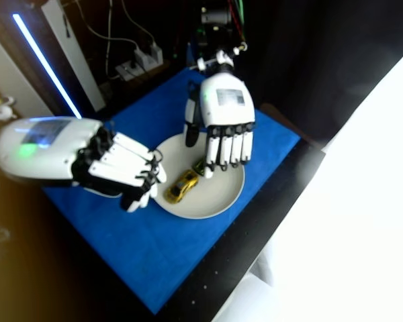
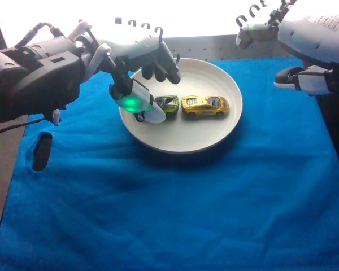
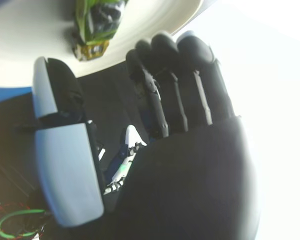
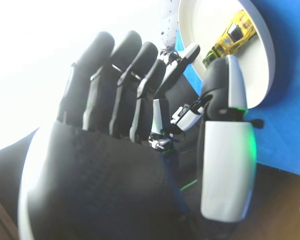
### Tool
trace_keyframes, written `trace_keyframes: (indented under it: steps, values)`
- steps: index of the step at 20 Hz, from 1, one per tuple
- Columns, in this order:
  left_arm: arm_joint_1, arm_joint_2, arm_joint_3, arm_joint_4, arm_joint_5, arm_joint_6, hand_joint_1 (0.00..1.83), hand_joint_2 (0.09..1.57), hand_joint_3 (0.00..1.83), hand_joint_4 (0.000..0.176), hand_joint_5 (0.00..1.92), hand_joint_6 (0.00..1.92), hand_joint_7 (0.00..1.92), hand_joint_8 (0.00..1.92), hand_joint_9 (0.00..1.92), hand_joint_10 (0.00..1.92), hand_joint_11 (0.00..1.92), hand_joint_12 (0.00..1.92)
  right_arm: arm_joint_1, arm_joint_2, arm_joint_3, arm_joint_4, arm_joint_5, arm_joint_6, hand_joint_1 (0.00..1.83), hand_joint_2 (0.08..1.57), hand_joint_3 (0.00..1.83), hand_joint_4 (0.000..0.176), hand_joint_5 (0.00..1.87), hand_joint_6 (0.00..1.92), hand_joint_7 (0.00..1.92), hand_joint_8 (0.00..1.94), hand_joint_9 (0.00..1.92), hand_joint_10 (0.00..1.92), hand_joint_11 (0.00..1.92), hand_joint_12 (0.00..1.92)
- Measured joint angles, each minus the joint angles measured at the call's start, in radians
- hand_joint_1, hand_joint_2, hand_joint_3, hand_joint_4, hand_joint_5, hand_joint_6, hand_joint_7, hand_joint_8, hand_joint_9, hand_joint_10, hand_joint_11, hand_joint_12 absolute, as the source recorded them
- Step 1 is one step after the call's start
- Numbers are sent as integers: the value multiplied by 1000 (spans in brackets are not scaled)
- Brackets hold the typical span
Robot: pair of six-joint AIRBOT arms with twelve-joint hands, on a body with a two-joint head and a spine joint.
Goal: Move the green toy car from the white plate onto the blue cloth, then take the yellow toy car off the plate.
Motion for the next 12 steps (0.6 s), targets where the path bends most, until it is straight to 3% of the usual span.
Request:
trace_keyframes:
  steps: [2,3,4,7,8,10,12]
  values:
    - [0,-6,6,-7,3,0,993,916,0,0,821,4,667,612,511,1092,240,1691,0,0,0,0,0,0,1183,979,0,0,495,649,565,873,448,1219,227,1775]
    - [3,-6,6,-10,4,0,978,917,0,0,822,3,654,597,429,1134,173,1736,0,0,0,0,0,0,1163,984,2,0,491,655,566,846,471,1191,247,1753]
    - [6,-9,8,-11,5,0,991,913,0,0,830,5,650,638,395,1206,180,1787,0,0,0,0,0,0,1141,991,3,0,485,665,568,797,462,1160,227,1749]
    - [12,-12,13,-18,7,0,991,913,0,0,828,2,620,652,336,1191,101,1773,0,0,0,0,0,0,1118,989,1,0,508,686,558,802,423,1195,217,1753]
    - [13,-12,15,-21,8,0,997,909,0,0,830,3,636,686,384,1243,194,1794,0,0,0,0,0,0,1114,989,1,0,513,672,549,805,409,1196,183,1762]
    - [13,-13,25,-28,11,0,985,912,0,0,839,4,631,698,384,1176,26,1745,0,0,0,0,0,0,1127,985,0,0,550,557,575,722,431,1116,180,1715]
    - [15,-23,36,-33,11,0,991,904,0,0,843,4,626,607,322,1085,0,1628,0,0,-1,0,0,0,1135,987,1,0,569,500,617,700,457,1113,166,1711]
